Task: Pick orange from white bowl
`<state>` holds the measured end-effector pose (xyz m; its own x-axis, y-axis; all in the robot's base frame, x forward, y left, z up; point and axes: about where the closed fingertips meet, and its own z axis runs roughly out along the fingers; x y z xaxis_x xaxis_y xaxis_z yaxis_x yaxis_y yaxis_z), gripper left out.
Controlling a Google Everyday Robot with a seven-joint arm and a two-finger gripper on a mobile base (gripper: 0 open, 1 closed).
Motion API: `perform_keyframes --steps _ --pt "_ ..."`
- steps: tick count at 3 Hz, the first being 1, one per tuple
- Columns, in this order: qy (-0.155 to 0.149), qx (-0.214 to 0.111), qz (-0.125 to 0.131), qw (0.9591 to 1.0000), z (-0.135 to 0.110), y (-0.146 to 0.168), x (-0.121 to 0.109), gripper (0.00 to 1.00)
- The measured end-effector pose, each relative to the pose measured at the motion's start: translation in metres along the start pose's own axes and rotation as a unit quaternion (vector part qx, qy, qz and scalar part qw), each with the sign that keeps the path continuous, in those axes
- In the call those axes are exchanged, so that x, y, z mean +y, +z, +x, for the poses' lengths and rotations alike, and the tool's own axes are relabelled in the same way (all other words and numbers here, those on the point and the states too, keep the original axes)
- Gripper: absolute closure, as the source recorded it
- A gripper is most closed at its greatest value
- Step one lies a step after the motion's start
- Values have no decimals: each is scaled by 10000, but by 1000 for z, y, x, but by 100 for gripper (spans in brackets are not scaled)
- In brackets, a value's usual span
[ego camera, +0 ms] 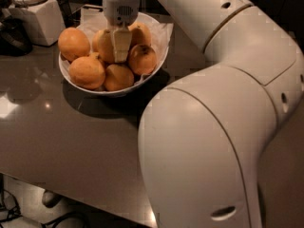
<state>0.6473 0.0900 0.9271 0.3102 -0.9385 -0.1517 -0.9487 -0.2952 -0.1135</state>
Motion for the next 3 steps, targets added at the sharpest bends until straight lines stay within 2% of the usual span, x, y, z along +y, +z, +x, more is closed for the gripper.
perform_keyframes --steps 2,3 --pt "0 0 0 10000 0 -1 0 13" --pt "0 0 0 10000 0 3 0 0"
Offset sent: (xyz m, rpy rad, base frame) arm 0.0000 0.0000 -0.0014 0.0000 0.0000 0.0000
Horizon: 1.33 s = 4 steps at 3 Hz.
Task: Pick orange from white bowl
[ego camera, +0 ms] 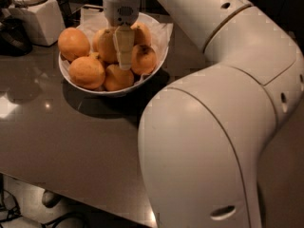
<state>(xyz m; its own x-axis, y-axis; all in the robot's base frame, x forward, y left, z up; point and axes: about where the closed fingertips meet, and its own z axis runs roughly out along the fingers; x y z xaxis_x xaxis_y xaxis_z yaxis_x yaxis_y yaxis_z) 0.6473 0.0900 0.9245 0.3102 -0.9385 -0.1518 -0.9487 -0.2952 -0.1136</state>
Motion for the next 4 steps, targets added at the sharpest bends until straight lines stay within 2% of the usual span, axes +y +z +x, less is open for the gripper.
perform_keyframes --steps 1,4 --pt "0 0 0 10000 1 4 0 18" --pt "2 -14 35 10000 -1 1 -2 88"
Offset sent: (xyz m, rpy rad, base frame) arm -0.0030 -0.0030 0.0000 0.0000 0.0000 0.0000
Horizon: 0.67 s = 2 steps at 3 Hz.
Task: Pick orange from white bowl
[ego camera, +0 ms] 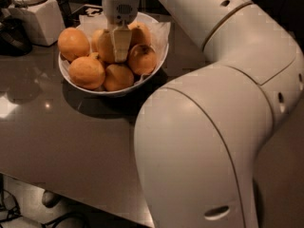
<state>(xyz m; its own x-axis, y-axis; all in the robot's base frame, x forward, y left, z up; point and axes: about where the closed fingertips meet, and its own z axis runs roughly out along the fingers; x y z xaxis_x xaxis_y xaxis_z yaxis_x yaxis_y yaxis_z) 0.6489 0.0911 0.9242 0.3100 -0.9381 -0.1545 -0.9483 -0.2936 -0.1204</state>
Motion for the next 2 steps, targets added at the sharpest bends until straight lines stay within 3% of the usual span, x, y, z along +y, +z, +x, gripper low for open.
perform_keyframes --steps 1,2 --pt "-77 -158 237 9996 -6 -4 -8 100" --pt "-211 -414 521 9976 -12 -22 -1 100"
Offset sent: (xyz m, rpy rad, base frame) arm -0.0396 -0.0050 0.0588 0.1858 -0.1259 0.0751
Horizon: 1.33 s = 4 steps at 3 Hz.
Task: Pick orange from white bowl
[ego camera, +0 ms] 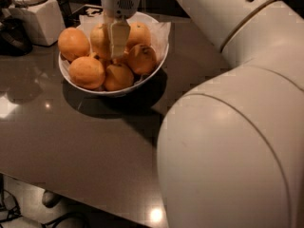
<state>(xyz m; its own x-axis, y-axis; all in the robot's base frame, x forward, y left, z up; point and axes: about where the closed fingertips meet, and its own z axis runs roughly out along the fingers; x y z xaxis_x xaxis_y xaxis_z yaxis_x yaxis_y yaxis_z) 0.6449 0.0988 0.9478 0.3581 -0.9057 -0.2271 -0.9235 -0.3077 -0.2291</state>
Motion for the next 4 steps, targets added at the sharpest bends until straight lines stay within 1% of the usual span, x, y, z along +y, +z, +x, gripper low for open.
perform_keyframes --steps 1,2,3,4 --pt "-57 -314 240 9992 -6 -25 21 100" --pt "-42 -318 296 9990 -13 -33 27 100" --pt "190 -356 578 9975 -25 -52 49 100" --pt "637 -260 797 9944 -44 -70 95 100"
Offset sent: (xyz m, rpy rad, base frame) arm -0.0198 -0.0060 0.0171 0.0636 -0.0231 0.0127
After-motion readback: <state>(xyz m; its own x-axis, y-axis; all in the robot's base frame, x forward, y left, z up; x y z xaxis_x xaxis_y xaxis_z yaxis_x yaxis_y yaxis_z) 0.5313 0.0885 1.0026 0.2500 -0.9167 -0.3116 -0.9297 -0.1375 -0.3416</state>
